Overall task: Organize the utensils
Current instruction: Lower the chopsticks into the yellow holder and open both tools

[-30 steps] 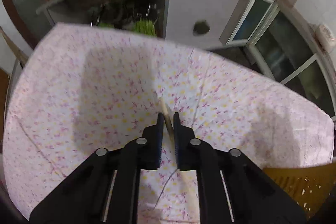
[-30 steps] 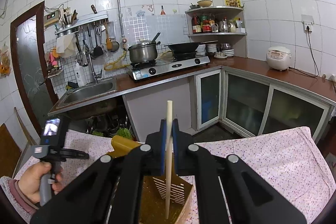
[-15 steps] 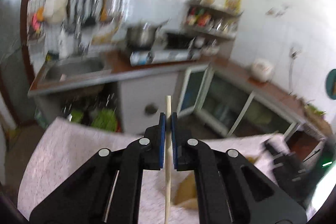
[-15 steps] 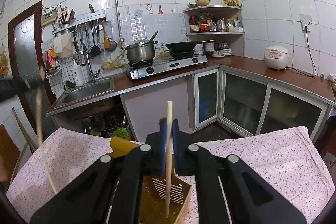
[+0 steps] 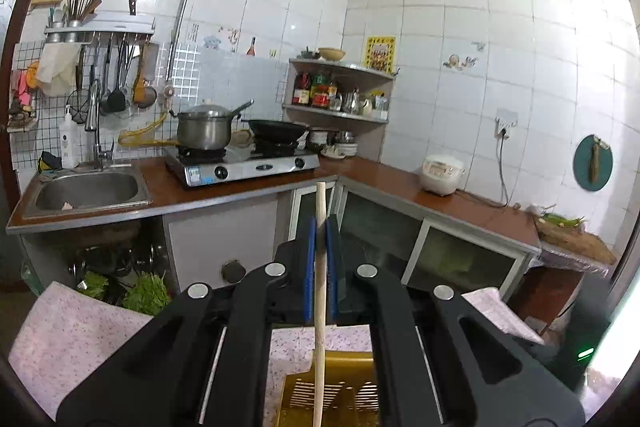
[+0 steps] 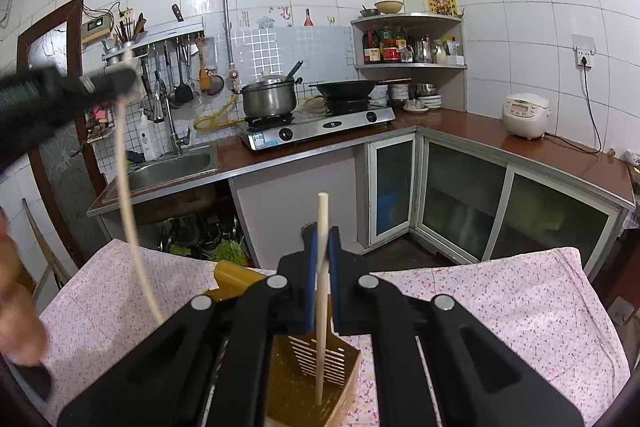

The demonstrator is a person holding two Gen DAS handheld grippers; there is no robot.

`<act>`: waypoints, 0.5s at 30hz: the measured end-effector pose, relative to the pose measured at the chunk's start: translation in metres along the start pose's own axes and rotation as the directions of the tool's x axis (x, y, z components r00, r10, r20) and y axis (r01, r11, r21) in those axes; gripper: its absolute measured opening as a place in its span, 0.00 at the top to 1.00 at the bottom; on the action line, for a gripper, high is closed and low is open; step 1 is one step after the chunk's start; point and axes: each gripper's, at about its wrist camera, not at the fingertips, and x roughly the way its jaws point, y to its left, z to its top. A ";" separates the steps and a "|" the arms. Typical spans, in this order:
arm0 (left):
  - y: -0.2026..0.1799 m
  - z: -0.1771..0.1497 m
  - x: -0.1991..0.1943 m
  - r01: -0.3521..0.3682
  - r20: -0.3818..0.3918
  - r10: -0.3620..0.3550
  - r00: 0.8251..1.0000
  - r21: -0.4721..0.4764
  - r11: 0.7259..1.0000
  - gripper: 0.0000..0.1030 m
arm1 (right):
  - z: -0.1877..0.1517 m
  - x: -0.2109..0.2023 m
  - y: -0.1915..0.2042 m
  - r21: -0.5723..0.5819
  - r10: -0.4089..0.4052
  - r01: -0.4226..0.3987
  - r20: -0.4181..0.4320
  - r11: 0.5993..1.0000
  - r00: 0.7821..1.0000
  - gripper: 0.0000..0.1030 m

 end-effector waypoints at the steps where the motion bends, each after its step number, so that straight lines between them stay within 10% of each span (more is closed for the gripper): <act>1: 0.002 -0.007 0.006 -0.004 -0.008 0.004 1.000 -0.002 1.000 0.96 | -0.002 0.001 -0.001 0.001 0.000 0.000 -0.005 1.000 1.000 0.94; 15: 0.022 -0.075 0.062 -0.043 -0.163 0.051 0.985 0.056 0.998 0.96 | -0.018 0.015 -0.006 0.038 0.028 -0.025 -0.077 0.999 0.997 0.93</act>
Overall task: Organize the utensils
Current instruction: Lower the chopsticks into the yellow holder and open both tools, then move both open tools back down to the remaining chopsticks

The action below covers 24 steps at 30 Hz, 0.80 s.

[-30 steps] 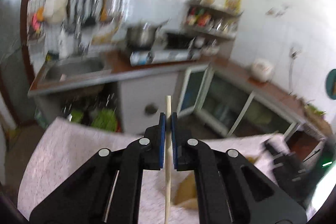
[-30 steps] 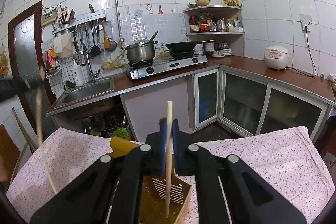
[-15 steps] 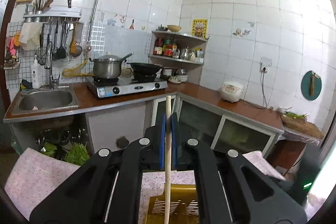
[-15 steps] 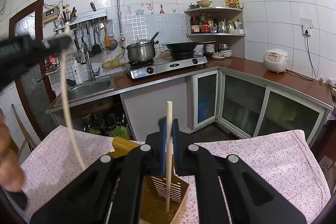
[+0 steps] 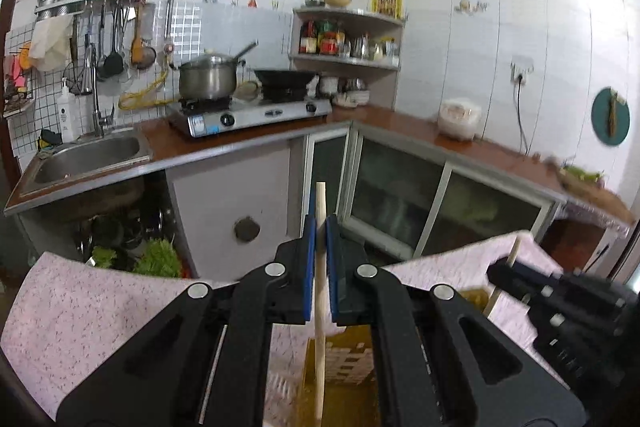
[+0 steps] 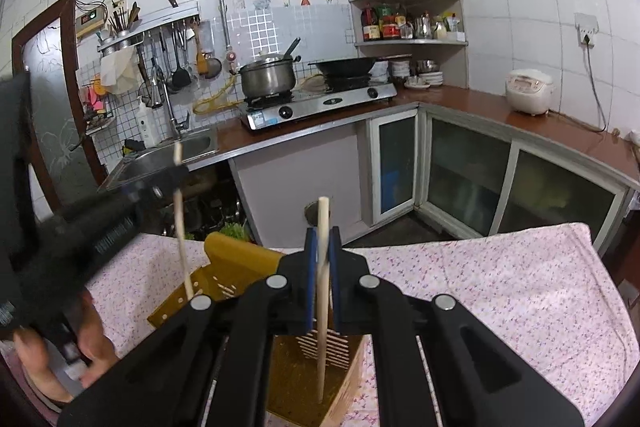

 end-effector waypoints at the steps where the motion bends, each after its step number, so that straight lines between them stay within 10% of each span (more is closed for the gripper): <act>1: 0.002 -0.005 0.004 0.001 -0.016 -0.001 1.000 -0.003 1.000 0.96 | -0.001 0.001 0.000 0.004 0.003 -0.003 -0.005 1.000 1.000 0.93; 6: 0.010 -0.016 0.005 0.003 -0.058 -0.004 0.998 -0.024 1.000 0.93 | -0.004 -0.004 -0.003 0.012 -0.012 0.013 -0.018 1.000 1.000 0.88; 8: 0.012 -0.018 0.002 -0.006 -0.076 0.004 0.997 -0.025 1.000 0.72 | -0.004 -0.010 -0.006 0.021 0.000 0.000 -0.020 1.000 1.000 0.53; 16: 0.035 -0.027 -0.051 -0.093 -0.108 0.087 0.990 -0.058 0.994 0.08 | -0.009 -0.058 -0.009 -0.009 -0.075 0.075 0.006 0.997 0.997 0.35; 24: 0.057 -0.065 -0.101 -0.172 -0.256 0.153 0.955 -0.057 0.983 0.05 | -0.063 -0.094 -0.019 -0.021 -0.166 0.165 -0.122 0.986 0.978 0.22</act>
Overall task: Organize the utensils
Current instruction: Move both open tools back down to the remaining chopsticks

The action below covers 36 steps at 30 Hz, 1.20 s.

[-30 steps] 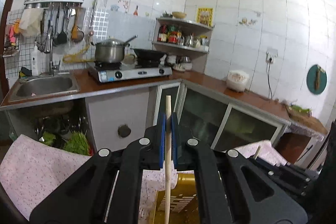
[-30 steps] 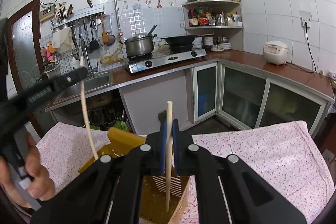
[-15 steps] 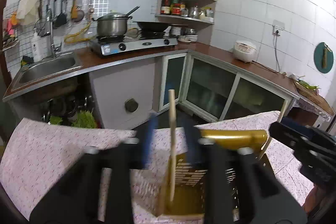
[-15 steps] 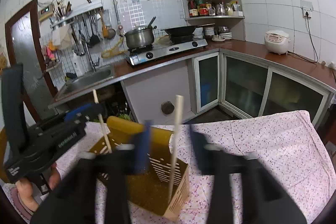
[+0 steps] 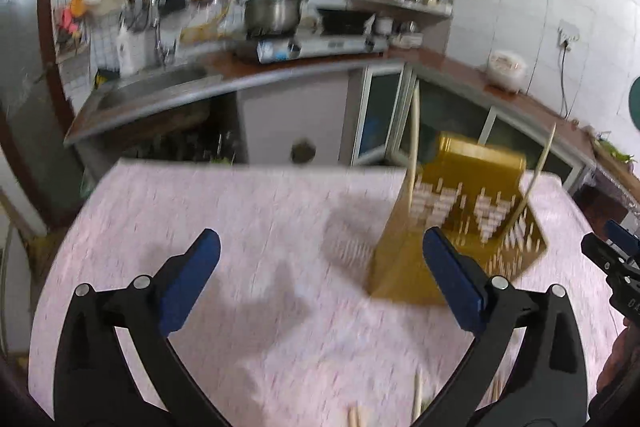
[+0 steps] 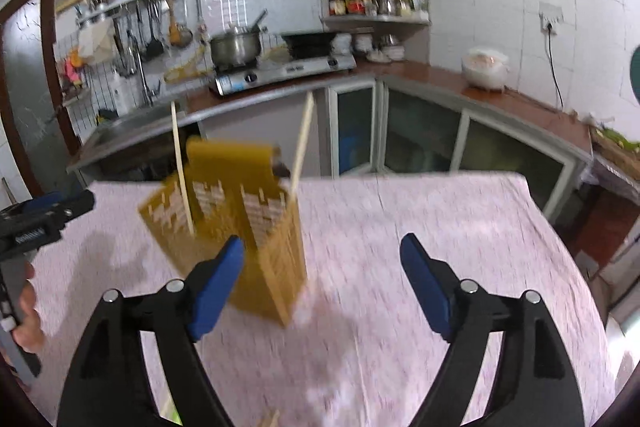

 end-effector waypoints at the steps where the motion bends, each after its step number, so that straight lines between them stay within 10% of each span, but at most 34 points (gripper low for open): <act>1: 0.004 -0.010 -0.001 0.001 -0.039 -0.002 0.999 -0.009 1.000 0.05 | -0.005 0.000 -0.002 0.000 -0.005 0.005 -0.014 1.000 1.000 0.20; 21: -0.017 -0.134 -0.025 -0.016 -0.348 0.061 0.935 0.129 0.991 0.05 | -0.105 -0.004 0.004 -0.018 -0.014 0.008 -0.390 1.000 0.921 0.12; 31: -0.003 -0.155 -0.006 0.003 -0.482 0.026 0.876 0.058 0.998 0.43 | -0.127 0.012 0.014 0.054 0.097 -0.081 -0.535 0.995 0.839 0.61; 36: -0.001 -0.155 -0.003 0.006 -0.495 0.020 0.869 0.050 0.999 0.43 | -0.131 0.026 0.012 0.112 0.126 -0.076 -0.571 0.991 0.811 0.70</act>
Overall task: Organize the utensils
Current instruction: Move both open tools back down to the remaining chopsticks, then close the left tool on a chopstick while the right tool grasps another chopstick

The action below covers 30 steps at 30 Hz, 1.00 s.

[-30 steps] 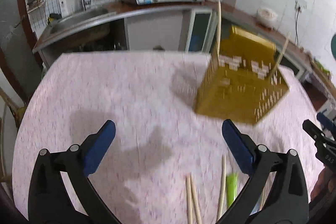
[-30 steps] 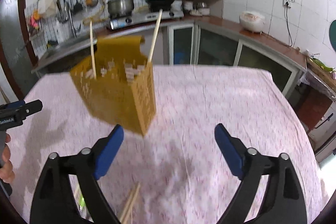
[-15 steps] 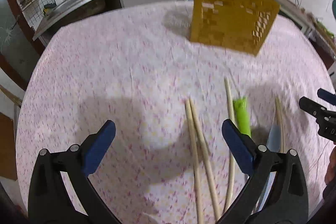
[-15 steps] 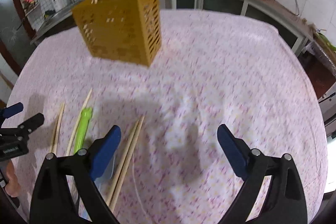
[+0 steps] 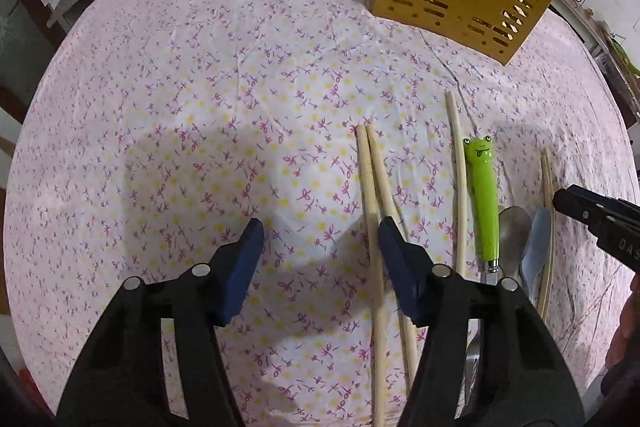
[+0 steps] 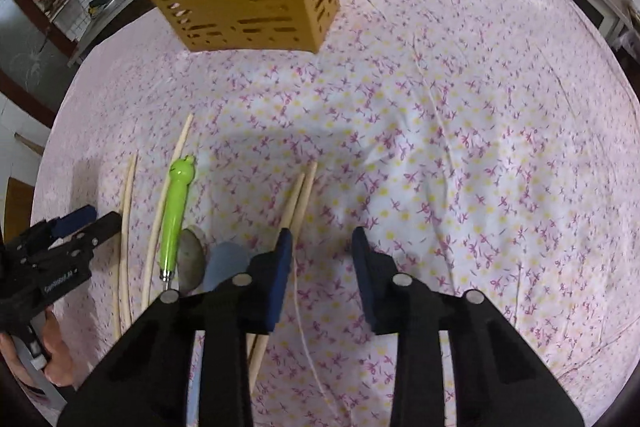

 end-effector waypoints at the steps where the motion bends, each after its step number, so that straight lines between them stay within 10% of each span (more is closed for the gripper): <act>1: -0.001 -0.001 -0.001 -0.004 0.000 0.004 1.000 0.005 1.000 0.45 | 0.001 0.000 -0.001 0.012 0.007 -0.007 0.000 1.000 1.000 0.71; 30: -0.015 0.021 0.015 -0.018 -0.043 0.018 0.999 0.006 1.000 0.51 | 0.038 0.028 0.026 -0.012 -0.073 0.072 -0.071 0.997 0.995 0.75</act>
